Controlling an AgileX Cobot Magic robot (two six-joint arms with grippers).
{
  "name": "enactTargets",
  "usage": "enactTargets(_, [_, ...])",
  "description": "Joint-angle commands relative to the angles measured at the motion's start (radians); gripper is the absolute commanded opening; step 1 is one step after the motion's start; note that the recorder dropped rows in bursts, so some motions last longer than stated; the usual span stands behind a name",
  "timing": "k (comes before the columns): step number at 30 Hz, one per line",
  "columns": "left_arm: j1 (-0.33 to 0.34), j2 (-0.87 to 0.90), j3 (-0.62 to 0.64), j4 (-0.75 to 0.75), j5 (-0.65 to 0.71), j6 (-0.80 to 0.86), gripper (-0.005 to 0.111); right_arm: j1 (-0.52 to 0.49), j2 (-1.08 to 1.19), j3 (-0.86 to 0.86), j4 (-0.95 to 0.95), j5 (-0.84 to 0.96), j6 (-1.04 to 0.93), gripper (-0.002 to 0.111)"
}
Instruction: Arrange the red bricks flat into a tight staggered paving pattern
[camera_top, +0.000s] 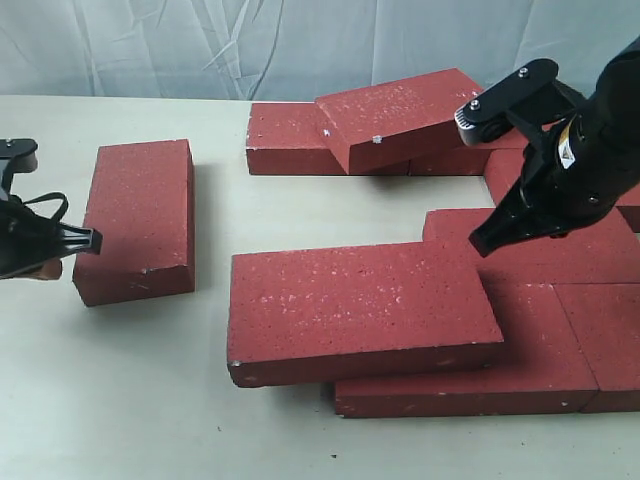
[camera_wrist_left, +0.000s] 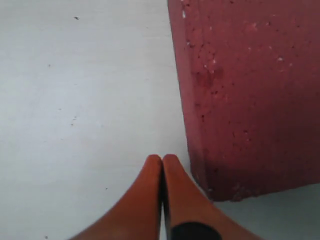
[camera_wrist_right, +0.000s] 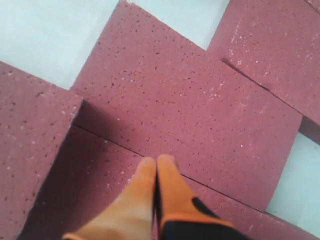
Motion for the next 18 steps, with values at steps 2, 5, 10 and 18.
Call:
enactTargets(2, [-0.031, 0.061, -0.01, -0.108, -0.016, 0.104, 0.0, -0.005, -0.001, -0.001, -0.003, -0.029, 0.004, 0.0])
enactTargets(5, [-0.073, 0.071, -0.01, -0.117, -0.039, 0.104, 0.0, -0.005, -0.001, -0.001, 0.007, -0.05, 0.004, 0.0])
enactTargets(10, [-0.174, 0.071, -0.014, -0.19, -0.114, 0.102, 0.0, -0.005, -0.001, -0.001, 0.031, -0.061, 0.004, 0.0])
enactTargets(18, [-0.315, 0.071, -0.014, -0.259, -0.228, 0.102, 0.0, -0.005, -0.001, -0.001, 0.031, -0.086, 0.004, 0.0])
